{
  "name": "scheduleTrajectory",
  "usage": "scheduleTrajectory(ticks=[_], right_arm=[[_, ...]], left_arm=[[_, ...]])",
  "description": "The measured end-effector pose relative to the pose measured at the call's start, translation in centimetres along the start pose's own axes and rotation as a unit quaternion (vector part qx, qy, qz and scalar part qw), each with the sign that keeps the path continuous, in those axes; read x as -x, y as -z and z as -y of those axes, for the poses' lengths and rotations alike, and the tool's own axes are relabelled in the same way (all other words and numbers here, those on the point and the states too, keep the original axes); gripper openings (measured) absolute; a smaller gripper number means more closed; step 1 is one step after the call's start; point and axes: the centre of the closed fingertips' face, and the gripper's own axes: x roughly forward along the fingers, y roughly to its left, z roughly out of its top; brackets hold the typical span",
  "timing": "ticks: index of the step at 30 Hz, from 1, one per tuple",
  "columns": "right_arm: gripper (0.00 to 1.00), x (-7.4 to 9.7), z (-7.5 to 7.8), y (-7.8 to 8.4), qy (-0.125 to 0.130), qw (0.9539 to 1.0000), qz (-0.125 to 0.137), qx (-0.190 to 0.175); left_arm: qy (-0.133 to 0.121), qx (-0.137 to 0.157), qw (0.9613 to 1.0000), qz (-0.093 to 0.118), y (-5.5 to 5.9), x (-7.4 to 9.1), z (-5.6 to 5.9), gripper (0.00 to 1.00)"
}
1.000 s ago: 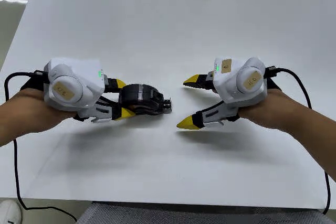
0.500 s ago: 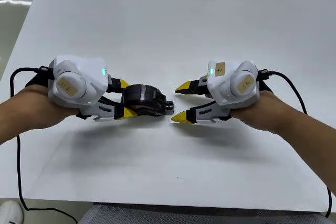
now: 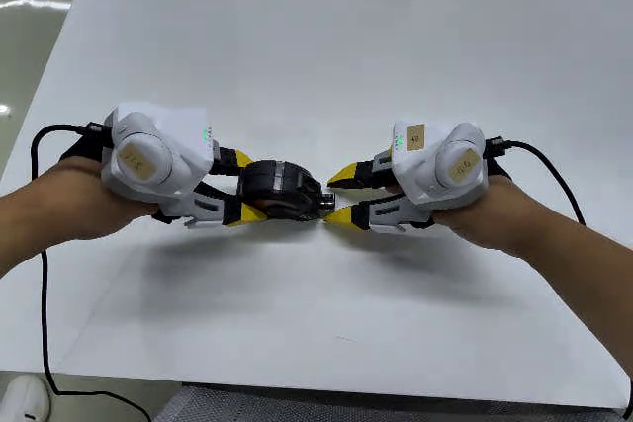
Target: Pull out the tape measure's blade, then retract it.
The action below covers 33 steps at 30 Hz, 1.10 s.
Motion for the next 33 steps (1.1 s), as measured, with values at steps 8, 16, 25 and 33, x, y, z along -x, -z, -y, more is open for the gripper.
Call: scheduleTrajectory(ticks=[8,16,25,33], right_arm=[[0.17,-0.49,-0.04,0.13,-0.004,1.0,0.001,0.004],[0.12,-0.39,-0.35,0.15,-0.009,0.9999,0.006,0.012],[0.1,-0.34,-0.3,0.09,-0.007,0.9999,0.007,0.009],[0.09,-0.31,-0.41,0.18,-0.005,0.9999,0.002,0.011]], left_arm=[[0.003,0.003,1.0,0.0,0.05,-0.03,-0.02,0.26],[0.003,0.003,1.0,0.0,0.0,-0.03,-0.02,0.26],[0.001,0.004,1.0,-0.001,-0.01,-0.02,-0.02,0.25],[0.006,0.003,1.0,-0.005,0.04,-0.03,-0.04,0.25]])
